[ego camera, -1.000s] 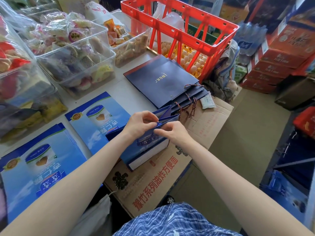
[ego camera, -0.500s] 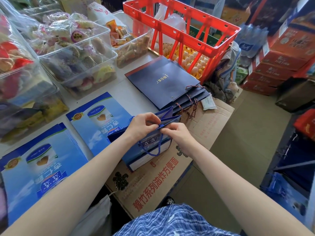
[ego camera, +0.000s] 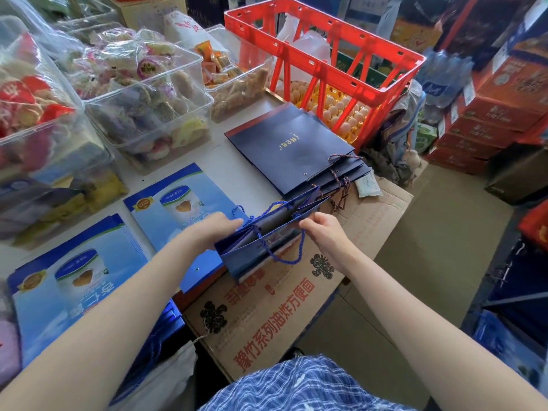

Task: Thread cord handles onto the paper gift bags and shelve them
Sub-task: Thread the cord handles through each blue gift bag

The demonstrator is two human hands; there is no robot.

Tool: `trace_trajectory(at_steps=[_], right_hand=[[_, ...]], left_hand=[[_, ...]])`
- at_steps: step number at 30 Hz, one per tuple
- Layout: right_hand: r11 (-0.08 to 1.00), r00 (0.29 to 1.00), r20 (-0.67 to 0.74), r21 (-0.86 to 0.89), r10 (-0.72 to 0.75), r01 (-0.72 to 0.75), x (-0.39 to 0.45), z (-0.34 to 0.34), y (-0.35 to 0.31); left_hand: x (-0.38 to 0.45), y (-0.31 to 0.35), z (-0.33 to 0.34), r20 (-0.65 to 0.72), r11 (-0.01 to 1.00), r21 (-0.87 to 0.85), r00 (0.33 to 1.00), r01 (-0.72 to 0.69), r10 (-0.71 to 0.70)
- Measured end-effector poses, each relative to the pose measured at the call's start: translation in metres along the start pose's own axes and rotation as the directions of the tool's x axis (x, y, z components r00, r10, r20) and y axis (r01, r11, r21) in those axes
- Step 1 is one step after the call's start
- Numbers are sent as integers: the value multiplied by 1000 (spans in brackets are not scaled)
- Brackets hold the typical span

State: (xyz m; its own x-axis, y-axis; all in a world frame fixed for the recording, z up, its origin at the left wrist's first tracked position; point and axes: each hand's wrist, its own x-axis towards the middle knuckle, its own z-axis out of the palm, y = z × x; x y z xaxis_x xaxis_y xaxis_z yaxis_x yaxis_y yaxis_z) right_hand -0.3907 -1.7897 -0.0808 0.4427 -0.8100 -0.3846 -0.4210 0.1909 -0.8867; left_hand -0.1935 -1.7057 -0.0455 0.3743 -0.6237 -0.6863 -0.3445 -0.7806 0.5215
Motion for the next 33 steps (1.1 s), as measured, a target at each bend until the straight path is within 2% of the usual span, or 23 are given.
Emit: trace_trajectory(at_steps=[2, 5, 7, 9, 11, 12, 13, 14, 16, 17, 18, 20, 22, 24, 26, 28, 30, 33], right_hand=[[997, 1000, -3, 75, 13, -13, 0, 5, -1], [996, 999, 41, 81, 19, -22, -4, 14, -4], [997, 999, 51, 76, 8, -12, -9, 19, -9], [989, 998, 60, 146, 8, -16, -13, 17, -16], [978, 998, 49, 205, 37, -46, -18, 6, -25], [972, 998, 36, 229, 46, -53, -19, -2, -28], [962, 999, 25, 269, 39, -44, -20, -9, -32], [958, 1000, 6, 285, 15, -16, -20, -16, -37], [971, 998, -48, 234, -46, 56, -17, -24, -48], [976, 996, -56, 201, -71, 81, -17, -25, -55], [973, 995, -39, 208, -94, 100, -16, -25, -62], [930, 993, 56, 359, -108, 81, -18, -23, -79], [891, 985, 128, 451, -115, 45, -22, -22, -91], [906, 984, 141, 420, -112, 43, -25, -24, -95], [918, 984, 143, 395, -111, 46, -28, -24, -96], [924, 983, 151, 381, -106, 41, -30, -24, -95], [933, 982, 159, 358, -103, 40, -32, -23, -94], [930, 979, 177, 365, -103, 32, -37, -24, -92]], left_hand=[[-4, 5, 8, 156, 990, -134, 987, 47, -26], [-4, 17, 21, 227, 910, -409, 973, 68, 29], [-4, 28, 29, 236, 770, -632, 968, 86, 85], [-6, 40, 30, 188, 556, -828, 971, 74, 151], [-9, 51, 22, 64, 383, -923, 977, -19, 202], [-12, 56, 15, -5, 358, -929, 972, -92, 236], [-15, 60, 8, -60, 392, -904, 958, -172, 282], [-20, 64, 2, -88, 468, -848, 936, -250, 340], [-29, 72, -5, -94, 644, -648, 882, -407, 462], [-34, 76, -6, -78, 699, -530, 848, -480, 524], [-39, 80, -5, -52, 725, -423, 813, -544, 580], [-47, 87, 1, 3, 733, -253, 757, -631, 653], [-51, 89, 1, 1, 723, -178, 735, -667, 678], [-50, 85, -4, -56, 702, -219, 727, -677, 684], [-42, 75, -8, -77, 706, -315, 758, -634, 647], [-34, 64, -3, 14, 753, -397, 817, -525, 577], [-27, 58, 13, 151, 836, -349, 855, -424, 497], [-15, 58, 43, 149, 897, -273, 906, -347, 396]])
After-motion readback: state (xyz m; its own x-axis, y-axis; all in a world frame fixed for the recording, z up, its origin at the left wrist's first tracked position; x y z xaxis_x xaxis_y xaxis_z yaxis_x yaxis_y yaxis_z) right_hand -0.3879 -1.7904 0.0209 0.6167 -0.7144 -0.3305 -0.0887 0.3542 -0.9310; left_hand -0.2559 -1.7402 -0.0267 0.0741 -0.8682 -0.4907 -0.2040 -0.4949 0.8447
